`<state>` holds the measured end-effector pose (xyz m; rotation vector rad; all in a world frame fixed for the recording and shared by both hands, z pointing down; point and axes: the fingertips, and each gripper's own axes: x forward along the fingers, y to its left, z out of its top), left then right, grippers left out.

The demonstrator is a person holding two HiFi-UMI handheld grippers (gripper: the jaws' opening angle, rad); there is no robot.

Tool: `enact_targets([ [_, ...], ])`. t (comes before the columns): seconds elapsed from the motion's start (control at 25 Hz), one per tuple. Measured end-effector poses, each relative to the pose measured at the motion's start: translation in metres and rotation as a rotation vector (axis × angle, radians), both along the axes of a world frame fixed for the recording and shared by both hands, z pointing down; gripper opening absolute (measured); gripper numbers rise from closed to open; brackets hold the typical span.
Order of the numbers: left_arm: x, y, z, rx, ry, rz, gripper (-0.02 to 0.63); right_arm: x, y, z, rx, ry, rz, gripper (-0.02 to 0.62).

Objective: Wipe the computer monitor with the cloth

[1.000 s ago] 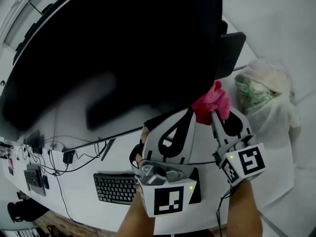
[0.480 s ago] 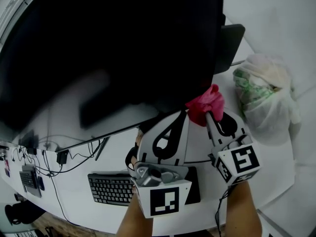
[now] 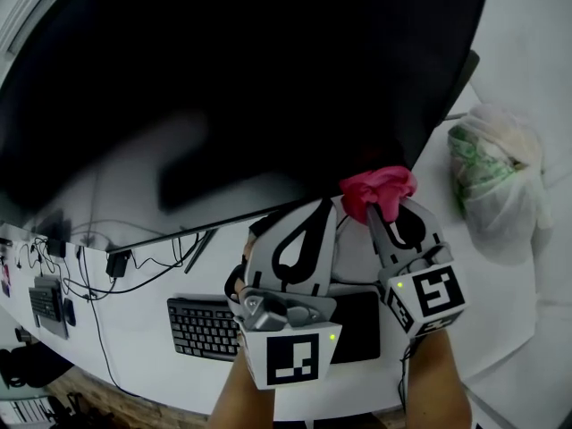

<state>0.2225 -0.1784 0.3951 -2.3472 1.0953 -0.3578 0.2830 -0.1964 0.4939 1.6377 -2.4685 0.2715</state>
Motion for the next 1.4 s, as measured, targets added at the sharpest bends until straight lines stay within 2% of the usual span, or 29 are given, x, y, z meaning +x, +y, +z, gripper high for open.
enact_targets([
  [0.72,-0.114,-0.003,0.014,-0.015,-0.013,-0.1,0.005,-0.107,0.001,0.002,-0.009,0.029,-0.094,0.064],
  [1.16,-0.175,0.001,0.02,-0.036,0.006,-0.155,0.005,-0.169,0.004,0.003,-0.005,0.038,-0.15,0.064],
  [1.4,-0.223,0.0,0.034,-0.043,0.012,-0.196,0.005,-0.219,0.001,0.015,0.0,0.041,-0.191,0.064],
])
